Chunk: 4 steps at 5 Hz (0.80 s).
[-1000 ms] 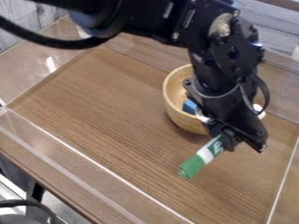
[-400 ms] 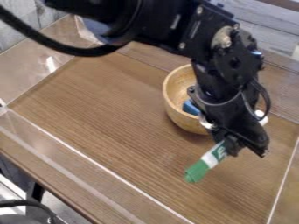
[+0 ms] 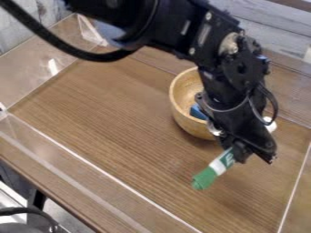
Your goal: Put the green marker in the brown bowl
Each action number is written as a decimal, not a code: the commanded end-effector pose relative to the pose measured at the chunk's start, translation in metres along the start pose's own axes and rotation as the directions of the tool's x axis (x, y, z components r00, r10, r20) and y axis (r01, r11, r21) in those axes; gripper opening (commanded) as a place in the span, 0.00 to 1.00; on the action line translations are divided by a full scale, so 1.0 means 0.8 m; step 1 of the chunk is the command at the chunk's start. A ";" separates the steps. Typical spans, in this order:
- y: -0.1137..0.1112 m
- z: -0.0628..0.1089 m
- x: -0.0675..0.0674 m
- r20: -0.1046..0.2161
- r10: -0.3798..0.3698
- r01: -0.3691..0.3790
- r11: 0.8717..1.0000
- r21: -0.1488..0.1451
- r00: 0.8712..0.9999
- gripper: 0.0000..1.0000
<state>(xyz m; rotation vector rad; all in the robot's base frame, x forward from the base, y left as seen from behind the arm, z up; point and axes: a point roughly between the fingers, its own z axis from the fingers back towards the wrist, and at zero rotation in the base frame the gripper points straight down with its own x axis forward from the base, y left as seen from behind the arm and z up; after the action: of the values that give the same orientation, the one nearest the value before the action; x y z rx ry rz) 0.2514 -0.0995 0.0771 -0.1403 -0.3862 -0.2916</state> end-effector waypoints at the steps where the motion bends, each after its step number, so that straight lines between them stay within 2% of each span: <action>1: 0.005 0.002 0.016 0.040 -0.007 0.007 1.000 0.004 0.999 0.00; 4: 0.012 -0.011 0.029 0.063 0.008 -0.009 1.000 0.014 0.998 0.00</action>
<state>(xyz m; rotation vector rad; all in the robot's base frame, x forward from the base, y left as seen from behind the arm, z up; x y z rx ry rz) 0.2655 -0.0962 0.0623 -0.1320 -0.3927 -0.2816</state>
